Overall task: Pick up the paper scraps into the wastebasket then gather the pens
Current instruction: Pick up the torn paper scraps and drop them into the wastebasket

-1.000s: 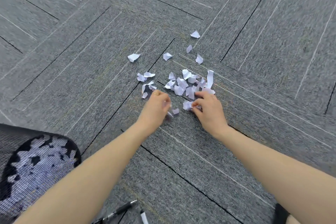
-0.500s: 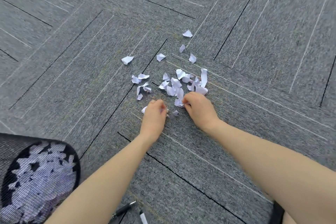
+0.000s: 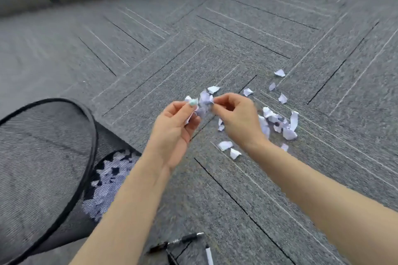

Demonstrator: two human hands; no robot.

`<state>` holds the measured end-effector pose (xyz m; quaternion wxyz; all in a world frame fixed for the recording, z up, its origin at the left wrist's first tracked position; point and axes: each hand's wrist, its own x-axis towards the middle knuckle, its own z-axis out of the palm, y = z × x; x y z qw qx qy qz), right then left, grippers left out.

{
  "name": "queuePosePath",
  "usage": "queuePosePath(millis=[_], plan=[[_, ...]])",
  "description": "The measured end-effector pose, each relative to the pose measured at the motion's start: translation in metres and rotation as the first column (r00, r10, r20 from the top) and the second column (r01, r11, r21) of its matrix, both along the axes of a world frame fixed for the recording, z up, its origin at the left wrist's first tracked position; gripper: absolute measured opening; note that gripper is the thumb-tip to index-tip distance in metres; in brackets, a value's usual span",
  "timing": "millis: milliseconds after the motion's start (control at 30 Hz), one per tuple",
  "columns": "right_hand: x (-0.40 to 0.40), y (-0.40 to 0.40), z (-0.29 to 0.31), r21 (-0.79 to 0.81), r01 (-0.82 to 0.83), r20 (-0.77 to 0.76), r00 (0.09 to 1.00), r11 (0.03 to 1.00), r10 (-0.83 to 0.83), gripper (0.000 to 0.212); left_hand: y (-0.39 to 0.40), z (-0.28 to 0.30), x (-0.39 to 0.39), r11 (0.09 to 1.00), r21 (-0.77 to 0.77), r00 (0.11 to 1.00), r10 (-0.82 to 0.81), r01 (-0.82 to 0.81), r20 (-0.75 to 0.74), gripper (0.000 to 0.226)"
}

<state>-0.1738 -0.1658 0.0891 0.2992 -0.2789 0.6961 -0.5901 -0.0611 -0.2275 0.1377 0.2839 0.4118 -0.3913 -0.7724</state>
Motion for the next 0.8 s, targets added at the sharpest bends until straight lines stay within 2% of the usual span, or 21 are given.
queuePosePath(millis=[67, 167, 233, 300, 367, 433, 500, 533, 567, 600, 667, 733, 767, 800], plan=[[0.033, -0.025, 0.042, -0.136, -0.131, -0.028, 0.991, 0.982, 0.128, 0.010, -0.006, 0.041, 0.031, 0.980, -0.165, 0.994, 0.108, -0.109, -0.017, 0.025], [0.084, -0.052, 0.086, -0.245, -0.330, -0.080, 0.944, 0.912, 0.320, 0.005, -0.021, 0.084, 0.092, 0.862, -0.434, 0.951, 0.306, -0.262, 0.033, 0.026], [0.123, -0.070, 0.106, -0.259, -0.464, -0.145, 0.886, 0.847, 0.441, 0.006, -0.034, 0.099, 0.144, 0.722, -0.610, 0.863, 0.491, -0.327, 0.118, 0.026], [0.156, -0.088, 0.115, -0.136, -0.607, -0.319, 0.775, 0.783, 0.545, 0.005, -0.049, 0.099, 0.186, 0.638, -0.714, 0.730, 0.630, -0.290, 0.267, 0.027], [0.181, -0.106, 0.117, 0.162, -0.704, -0.512, 0.539, 0.691, 0.669, 0.015, -0.063, 0.090, 0.214, 0.711, -0.666, 0.665, 0.613, -0.228, 0.427, 0.027], [0.193, -0.118, 0.113, 0.452, -0.680, -0.580, 0.267, 0.577, 0.770, 0.023, -0.071, 0.081, 0.229, 0.831, -0.536, 0.641, 0.493, -0.148, 0.588, 0.026], [0.193, -0.124, 0.112, 0.617, -0.576, -0.631, 0.045, 0.536, 0.774, 0.026, -0.072, 0.076, 0.238, 0.888, -0.453, 0.492, 0.358, 0.083, 0.794, 0.036], [0.191, -0.126, 0.113, 0.645, -0.539, -0.659, -0.032, 0.542, 0.752, 0.028, -0.069, 0.076, 0.241, 0.886, -0.411, 0.390, 0.308, 0.215, 0.868, 0.042], [0.187, -0.128, 0.115, 0.646, -0.522, -0.683, -0.069, 0.557, 0.727, 0.029, -0.065, 0.075, 0.244, 0.868, -0.391, 0.309, 0.298, 0.305, 0.903, 0.045], [0.183, -0.128, 0.119, 0.637, -0.513, -0.701, -0.074, 0.575, 0.710, 0.027, -0.062, 0.074, 0.246, 0.855, -0.381, 0.268, 0.298, 0.353, 0.916, 0.043], [0.176, -0.129, 0.126, 0.619, -0.516, -0.711, -0.048, 0.593, 0.701, 0.018, -0.059, 0.069, 0.249, 0.863, -0.390, 0.316, 0.290, 0.322, 0.903, 0.030], [0.170, -0.128, 0.127, 0.615, -0.537, -0.696, -0.024, 0.577, 0.718, 0.014, -0.055, 0.065, 0.246, 0.888, -0.361, 0.375, 0.244, 0.285, 0.894, 0.030], [0.167, -0.126, 0.127, 0.615, -0.553, -0.686, -0.025, 0.562, 0.727, 0.018, -0.055, 0.062, 0.244, 0.895, -0.325, 0.361, 0.206, 0.307, 0.909, 0.036], [0.164, -0.123, 0.127, 0.612, -0.570, -0.683, -0.032, 0.548, 0.730, 0.023, -0.054, 0.061, 0.241, 0.888, -0.285, 0.307, 0.175, 0.362, 0.936, 0.038]])
